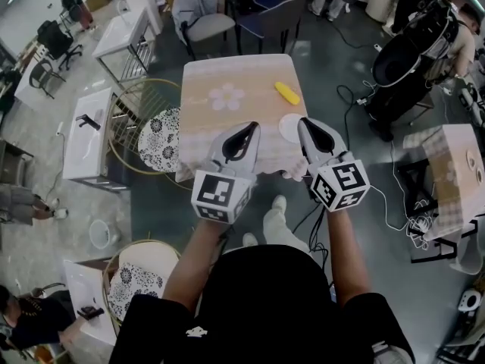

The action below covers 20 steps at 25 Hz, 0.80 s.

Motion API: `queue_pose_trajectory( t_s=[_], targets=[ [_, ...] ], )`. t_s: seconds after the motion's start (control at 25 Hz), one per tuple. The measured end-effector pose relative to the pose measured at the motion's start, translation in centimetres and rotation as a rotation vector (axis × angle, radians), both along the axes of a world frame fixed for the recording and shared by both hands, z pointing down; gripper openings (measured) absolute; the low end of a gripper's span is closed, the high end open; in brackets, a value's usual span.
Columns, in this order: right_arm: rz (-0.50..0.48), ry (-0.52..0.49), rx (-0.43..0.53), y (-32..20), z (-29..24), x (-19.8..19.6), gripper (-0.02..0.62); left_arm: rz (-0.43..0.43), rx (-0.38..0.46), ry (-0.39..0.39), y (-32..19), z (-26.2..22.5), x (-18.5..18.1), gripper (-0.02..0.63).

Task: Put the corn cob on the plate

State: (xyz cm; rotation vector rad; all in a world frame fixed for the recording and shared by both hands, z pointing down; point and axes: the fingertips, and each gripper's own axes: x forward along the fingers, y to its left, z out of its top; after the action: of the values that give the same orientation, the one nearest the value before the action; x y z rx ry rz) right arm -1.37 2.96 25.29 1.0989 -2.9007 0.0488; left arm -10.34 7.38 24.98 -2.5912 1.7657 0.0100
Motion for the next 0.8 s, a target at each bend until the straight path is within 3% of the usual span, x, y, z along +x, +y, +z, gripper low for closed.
queue_pose_trajectory(
  t_s=[0.8],
  targets=[
    [-0.057,-0.013,-0.027,-12.5,0.7,-0.4,0.002,-0.01,-0.029,-0.014,-11.8,0.9,1.0,0.008]
  ],
)
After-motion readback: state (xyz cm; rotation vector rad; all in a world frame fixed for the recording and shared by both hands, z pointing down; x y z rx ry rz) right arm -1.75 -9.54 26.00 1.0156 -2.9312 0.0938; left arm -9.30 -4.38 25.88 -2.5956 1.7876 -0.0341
